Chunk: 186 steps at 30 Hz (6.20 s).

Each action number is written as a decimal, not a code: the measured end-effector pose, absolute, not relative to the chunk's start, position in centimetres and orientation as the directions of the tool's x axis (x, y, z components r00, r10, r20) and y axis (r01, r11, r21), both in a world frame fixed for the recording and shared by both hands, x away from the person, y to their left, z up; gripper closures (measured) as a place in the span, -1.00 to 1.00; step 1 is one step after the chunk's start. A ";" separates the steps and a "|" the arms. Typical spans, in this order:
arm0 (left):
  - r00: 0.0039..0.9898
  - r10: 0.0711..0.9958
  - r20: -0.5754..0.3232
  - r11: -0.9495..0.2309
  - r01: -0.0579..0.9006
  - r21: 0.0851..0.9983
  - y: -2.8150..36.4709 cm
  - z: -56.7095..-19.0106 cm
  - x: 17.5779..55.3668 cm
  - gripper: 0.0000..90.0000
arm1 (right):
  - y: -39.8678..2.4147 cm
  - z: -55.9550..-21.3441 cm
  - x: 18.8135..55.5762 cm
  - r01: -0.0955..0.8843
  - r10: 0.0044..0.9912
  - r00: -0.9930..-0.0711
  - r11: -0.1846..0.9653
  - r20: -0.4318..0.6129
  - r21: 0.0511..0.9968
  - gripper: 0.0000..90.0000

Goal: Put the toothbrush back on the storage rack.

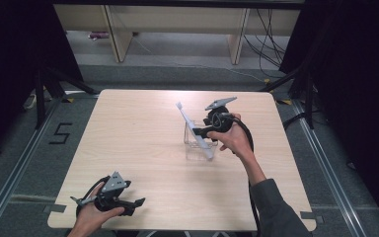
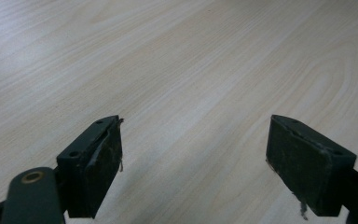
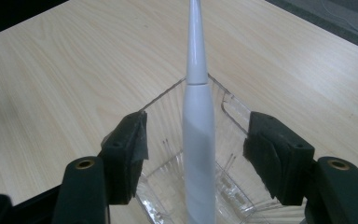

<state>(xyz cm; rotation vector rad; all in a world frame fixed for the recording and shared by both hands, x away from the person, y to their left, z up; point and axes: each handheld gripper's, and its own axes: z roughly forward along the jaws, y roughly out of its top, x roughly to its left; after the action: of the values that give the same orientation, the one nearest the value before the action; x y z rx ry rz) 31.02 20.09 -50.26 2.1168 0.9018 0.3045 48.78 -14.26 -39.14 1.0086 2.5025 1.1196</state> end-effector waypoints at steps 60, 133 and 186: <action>0.716 0.693 -0.082 -0.434 0.505 0.746 20.2 -50.3 31.1 -0.60 | -18.9 -37.6 44.7 0.456 0.687 -0.723 0.394 0.074 0.798 -0.29; 0.709 0.699 -0.094 -0.417 0.510 0.752 20.0 -50.3 31.0 -0.60 | -24.2 -41.7 39.5 0.465 0.748 -0.663 0.372 0.037 0.803 -0.56; 0.714 0.695 -0.085 -0.425 0.503 0.752 20.0 -50.2 31.0 -0.60 | -25.7 -46.2 34.6 0.509 0.735 -0.669 0.343 0.113 0.790 -0.57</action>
<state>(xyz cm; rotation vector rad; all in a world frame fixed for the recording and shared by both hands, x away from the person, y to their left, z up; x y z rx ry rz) 31.00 20.03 -50.25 2.1150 0.9075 0.3048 34.64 -25.71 -46.19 1.1157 2.3458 1.2335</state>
